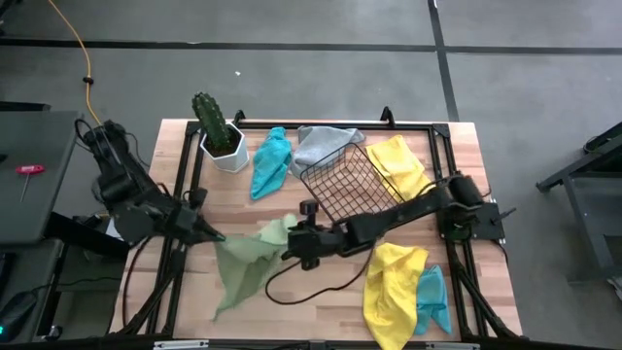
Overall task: Fold microfiber towels
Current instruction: Fold the green microfiber towel
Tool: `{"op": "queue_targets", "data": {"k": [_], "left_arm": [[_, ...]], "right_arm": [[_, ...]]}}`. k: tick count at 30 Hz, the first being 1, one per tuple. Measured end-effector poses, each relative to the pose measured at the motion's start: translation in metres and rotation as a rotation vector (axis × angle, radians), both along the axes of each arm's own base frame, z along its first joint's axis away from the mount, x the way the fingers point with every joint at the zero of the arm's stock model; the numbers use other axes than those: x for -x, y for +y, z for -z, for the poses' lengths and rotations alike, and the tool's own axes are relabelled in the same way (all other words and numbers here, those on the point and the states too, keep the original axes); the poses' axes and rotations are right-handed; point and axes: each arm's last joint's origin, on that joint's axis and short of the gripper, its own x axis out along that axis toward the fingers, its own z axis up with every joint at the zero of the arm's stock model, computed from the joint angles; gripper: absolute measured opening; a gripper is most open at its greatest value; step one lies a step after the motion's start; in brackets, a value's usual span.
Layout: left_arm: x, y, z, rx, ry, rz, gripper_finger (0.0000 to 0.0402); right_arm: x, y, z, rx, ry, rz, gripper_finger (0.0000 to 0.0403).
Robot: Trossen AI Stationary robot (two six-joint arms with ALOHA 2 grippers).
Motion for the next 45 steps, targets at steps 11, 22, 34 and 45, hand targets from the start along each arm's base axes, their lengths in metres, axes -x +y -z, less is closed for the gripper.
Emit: {"op": "queue_targets", "data": {"k": [11,22,34,45], "left_arm": [[0.002,0.017,-0.01,-0.065,0.072,-0.109,0.0],[-0.018,-0.005,0.077,0.015,0.438,-0.205,0.0],[-0.025,-0.029,0.13,0.036,0.665,-0.325,0.0],[-0.019,-0.043,0.145,0.048,0.777,-0.37,0.0]], "right_arm": [[0.011,-0.003,-0.017,-0.208,-0.01,-0.026,0.0001],[-0.016,0.015,0.068,-0.332,0.154,-0.03,0.0],[-0.019,0.023,0.097,-0.353,0.206,0.01,0.002],[-0.011,0.018,0.102,-0.141,0.286,0.034,0.0187]]}}
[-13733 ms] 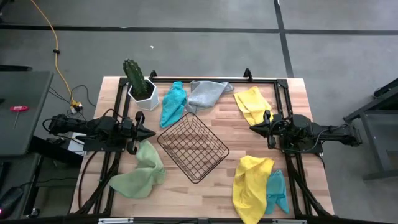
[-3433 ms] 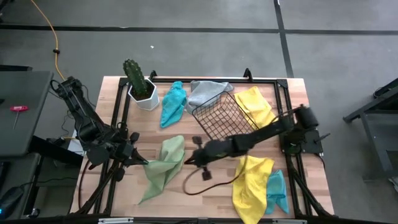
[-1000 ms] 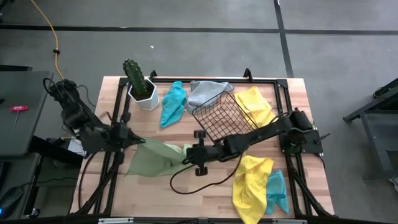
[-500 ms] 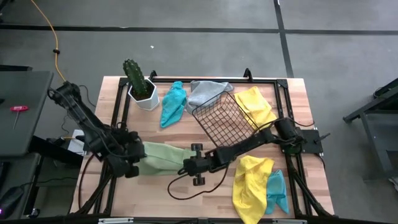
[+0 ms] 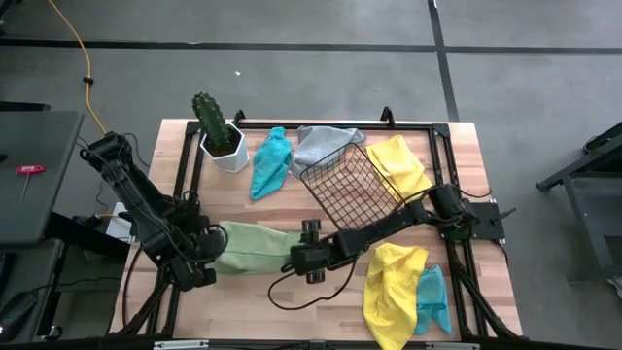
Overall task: Fold microfiber towels
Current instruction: Fold the green microfiber towel
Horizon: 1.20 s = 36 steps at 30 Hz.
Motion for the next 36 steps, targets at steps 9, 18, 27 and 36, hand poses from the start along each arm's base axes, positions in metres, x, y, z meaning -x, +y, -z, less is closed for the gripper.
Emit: {"op": "queue_targets", "data": {"k": [9,18,27,36], "left_arm": [[0.005,-0.004,0.001,0.004,0.007,-0.001,0.0],[0.005,-0.004,0.001,0.006,0.01,-0.004,0.0],[0.005,-0.005,0.001,0.007,0.01,-0.003,0.0],[0.005,-0.005,0.001,0.006,0.01,-0.003,0.0]], "right_arm": [[-0.006,-0.01,0.0,-0.009,-0.02,0.025,0.0197],[-0.008,-0.024,0.001,-0.008,-0.006,0.054,0.0158],[-0.011,-0.035,0.001,-0.031,0.002,0.066,0.0122],[-0.015,-0.037,0.001,-0.076,-0.007,0.017,0.0103]]}}
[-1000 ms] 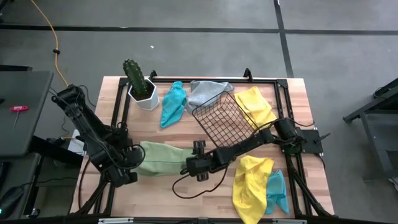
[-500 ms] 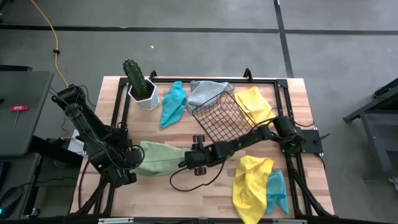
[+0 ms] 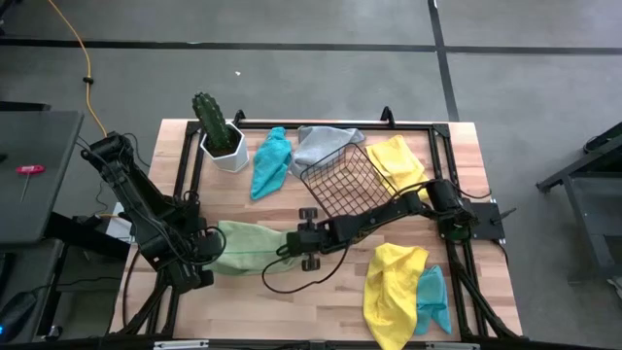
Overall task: Fold microfiber towels
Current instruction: Fold the green microfiber towel
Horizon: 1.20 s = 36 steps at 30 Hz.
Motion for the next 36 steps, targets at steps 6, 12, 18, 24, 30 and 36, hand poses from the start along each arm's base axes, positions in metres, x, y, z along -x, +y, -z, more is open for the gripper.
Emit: {"op": "queue_targets", "data": {"k": [6,12,18,24,30,36], "left_arm": [[0.0,0.0,0.0,0.0,-0.001,0.0,0.0],[0.0,0.0,0.0,-0.001,-0.003,-0.001,0.0],[0.0,0.0,0.0,-0.001,-0.004,-0.002,0.0],[0.0,0.0,0.0,0.0,-0.005,-0.001,0.0],[0.0,0.0,0.0,0.003,-0.007,-0.008,0.0001],[-0.006,-0.001,-0.026,-0.023,-0.077,0.077,0.0001]], "right_arm": [[-0.001,0.007,-0.002,0.062,-0.016,-0.094,0.0103],[-0.002,0.008,-0.002,0.102,-0.019,-0.174,0.0103],[-0.004,0.002,-0.002,0.108,-0.016,-0.172,0.0104],[-0.006,-0.001,-0.003,0.099,-0.022,-0.189,0.0091],[-0.006,-0.001,-0.003,0.018,-0.023,-0.195,0.0009],[-0.003,0.006,-0.026,0.056,-0.008,-0.175,0.0003]]}}
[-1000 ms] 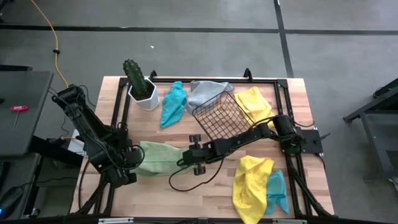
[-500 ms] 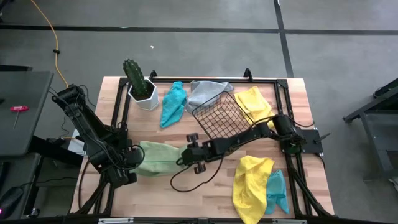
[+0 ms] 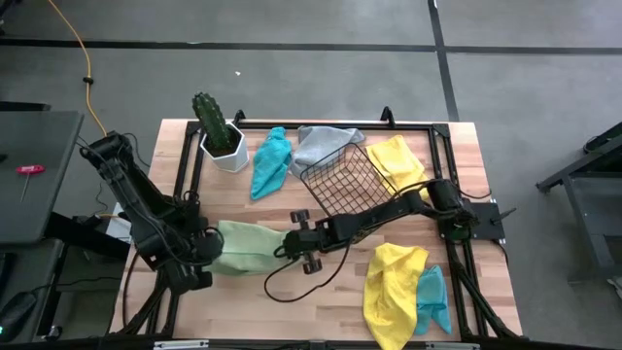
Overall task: Fold microfiber towels
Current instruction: Fold the green microfiber towel
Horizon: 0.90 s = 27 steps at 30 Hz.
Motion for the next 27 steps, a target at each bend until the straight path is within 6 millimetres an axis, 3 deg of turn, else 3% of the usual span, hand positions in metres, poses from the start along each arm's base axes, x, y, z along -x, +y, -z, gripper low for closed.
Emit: {"op": "queue_targets", "data": {"k": [8,18,23,27], "left_arm": [[-0.007,0.028,-0.082,-0.201,-0.207,0.089,0.0001],[-0.004,0.087,-0.182,-0.595,-0.354,0.014,0.0],[0.009,0.105,-0.22,-0.724,-0.414,-0.061,0.0],[0.016,0.104,-0.219,-0.682,-0.437,-0.045,0.0]], "right_arm": [[0.02,0.008,-0.091,0.174,-0.038,0.09,0.0001],[0.043,-0.01,-0.184,0.353,-0.12,0.243,0.0],[0.058,-0.017,-0.208,0.418,-0.161,0.307,0.0],[0.069,-0.015,-0.208,0.406,-0.131,0.33,0.0]]}}
